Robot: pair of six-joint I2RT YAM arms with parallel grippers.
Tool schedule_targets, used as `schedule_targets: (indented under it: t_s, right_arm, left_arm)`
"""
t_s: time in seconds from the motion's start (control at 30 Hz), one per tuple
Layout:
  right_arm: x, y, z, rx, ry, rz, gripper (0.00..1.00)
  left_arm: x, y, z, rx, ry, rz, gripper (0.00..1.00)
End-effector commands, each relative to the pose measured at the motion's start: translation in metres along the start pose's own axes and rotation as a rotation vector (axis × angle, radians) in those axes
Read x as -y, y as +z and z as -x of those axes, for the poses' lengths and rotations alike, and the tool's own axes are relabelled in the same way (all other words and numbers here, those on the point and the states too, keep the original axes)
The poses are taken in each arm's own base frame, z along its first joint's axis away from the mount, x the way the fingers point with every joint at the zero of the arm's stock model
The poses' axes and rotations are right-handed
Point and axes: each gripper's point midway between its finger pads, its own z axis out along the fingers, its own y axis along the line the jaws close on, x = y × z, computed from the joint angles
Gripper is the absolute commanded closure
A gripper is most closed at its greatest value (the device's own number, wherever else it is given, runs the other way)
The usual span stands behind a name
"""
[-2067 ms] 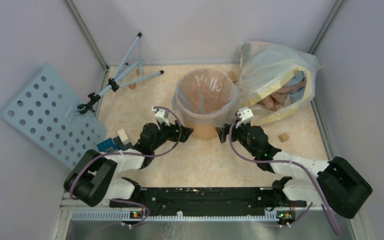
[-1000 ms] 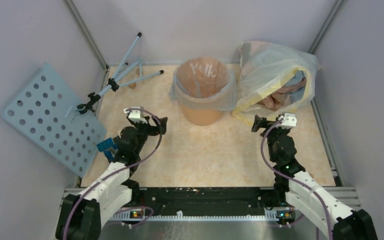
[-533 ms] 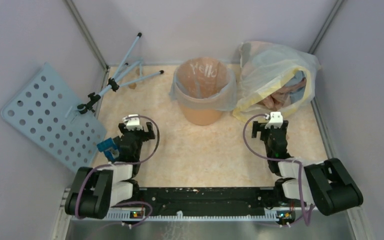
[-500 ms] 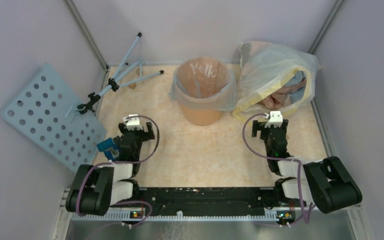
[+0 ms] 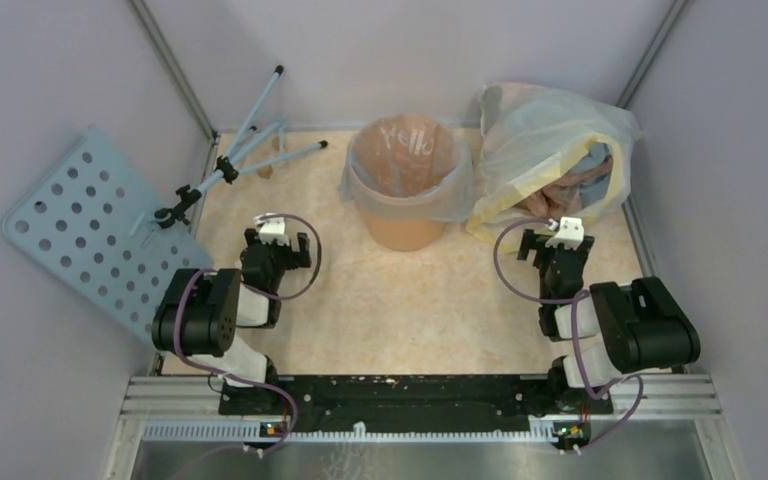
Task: Put the trash bags into the trash bin
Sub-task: Reset both arms
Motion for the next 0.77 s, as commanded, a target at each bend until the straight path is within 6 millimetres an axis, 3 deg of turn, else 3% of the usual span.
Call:
schedule_targets:
  t_s: [0.0, 0.73]
  right_arm:
    - [-0.0067, 0.0097, 0.0267, 0.084, 0.047, 0.027, 0.03]
    - [-0.0062, 0.0093, 0.0269, 0.087, 0.048, 0.026, 0.02]
  left_arm:
    - [0.005, 0.0138, 0.0384, 0.132, 0.057, -0.05, 0.01]
    - [0.0104, 0.0164, 0.0348, 0.085, 0.058, -0.077, 0.01]
